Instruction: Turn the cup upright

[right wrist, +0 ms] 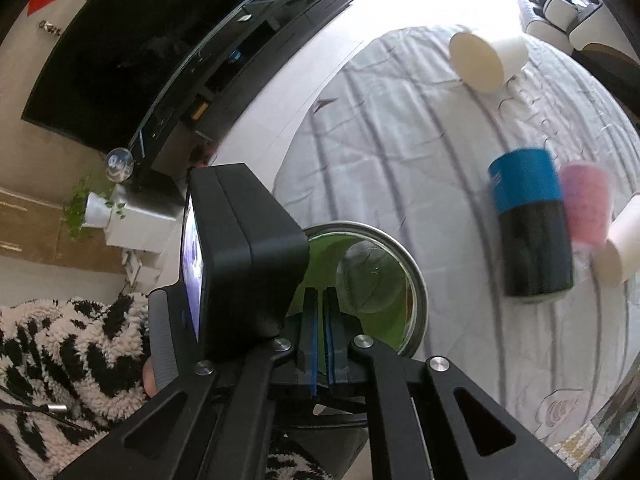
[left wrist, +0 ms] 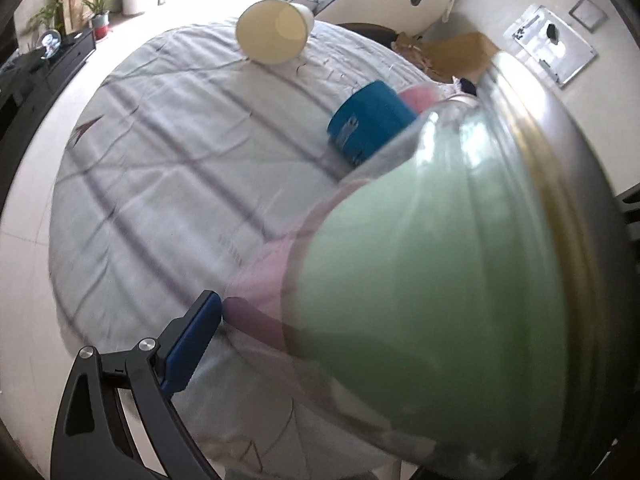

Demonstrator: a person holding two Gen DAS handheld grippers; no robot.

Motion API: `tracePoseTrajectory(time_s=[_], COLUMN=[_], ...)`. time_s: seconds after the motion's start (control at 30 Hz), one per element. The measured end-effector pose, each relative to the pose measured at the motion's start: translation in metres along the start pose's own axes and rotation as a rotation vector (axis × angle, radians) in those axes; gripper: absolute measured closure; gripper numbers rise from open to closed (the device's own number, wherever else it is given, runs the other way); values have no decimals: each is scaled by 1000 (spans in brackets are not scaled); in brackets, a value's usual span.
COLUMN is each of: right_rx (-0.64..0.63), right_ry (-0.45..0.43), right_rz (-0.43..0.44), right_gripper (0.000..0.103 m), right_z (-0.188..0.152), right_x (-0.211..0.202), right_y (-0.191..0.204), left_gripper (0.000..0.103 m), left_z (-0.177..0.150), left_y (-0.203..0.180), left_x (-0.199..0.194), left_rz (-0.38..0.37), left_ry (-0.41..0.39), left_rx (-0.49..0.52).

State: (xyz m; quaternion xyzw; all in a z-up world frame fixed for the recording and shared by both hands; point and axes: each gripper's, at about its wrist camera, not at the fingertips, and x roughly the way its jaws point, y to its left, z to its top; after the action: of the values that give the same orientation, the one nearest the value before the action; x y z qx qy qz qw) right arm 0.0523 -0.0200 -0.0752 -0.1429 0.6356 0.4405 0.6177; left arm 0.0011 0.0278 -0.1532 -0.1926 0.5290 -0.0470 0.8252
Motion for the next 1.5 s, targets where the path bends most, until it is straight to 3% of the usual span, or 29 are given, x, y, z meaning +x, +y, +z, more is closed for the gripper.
tracePoseTrajectory(time_s=[0.07, 0.2, 0.33, 0.57, 0.67, 0.73, 0.8, 0.9, 1.03, 1.17, 1.3, 1.5], right_rx=[10, 53, 89, 142, 183, 215, 248, 318, 410, 488, 511, 533], right_ry=[-10, 7, -12, -60, -151, -233, -309, -401, -440, -398, -399, -402], right_rz=[-16, -22, 40, 40, 56, 52, 13, -41, -163, -252, -297, -272], right_gripper=[98, 99, 93, 85, 72, 49, 32, 25, 22, 20, 20, 20], right_z=[7, 16, 15, 7, -3, -15, -29, -50, -77, -100, -120, -133], right_x=[-1, 7, 1, -13, -39, -64, -86, -109, -119, -102, -86, -67], right_y=[-5, -20, -21, -25, -25, -23, -22, -23, -27, -29, -27, -26], left_gripper=[6, 6, 6, 5, 5, 4, 3, 2, 1, 0, 0, 0], left_z=[6, 7, -8, -20, -27, -27, -24, -15, -16, -17, -16, -20], left_y=[0, 6, 9, 9, 4, -7, -17, -30, -37, -54, -62, -69], left_x=[8, 12, -1, -38, -61, -76, -86, -94, -104, -115, -125, -131], left_rz=[-12, -10, 82, 174, 190, 208, 220, 221, 230, 248, 277, 301], left_ry=[-1, 81, 117, 103, 94, 84, 79, 77, 67, 50, 26, 31], left_rx=[5, 1, 17, 7, 19, 40, 57, 81, 114, 145, 164, 185])
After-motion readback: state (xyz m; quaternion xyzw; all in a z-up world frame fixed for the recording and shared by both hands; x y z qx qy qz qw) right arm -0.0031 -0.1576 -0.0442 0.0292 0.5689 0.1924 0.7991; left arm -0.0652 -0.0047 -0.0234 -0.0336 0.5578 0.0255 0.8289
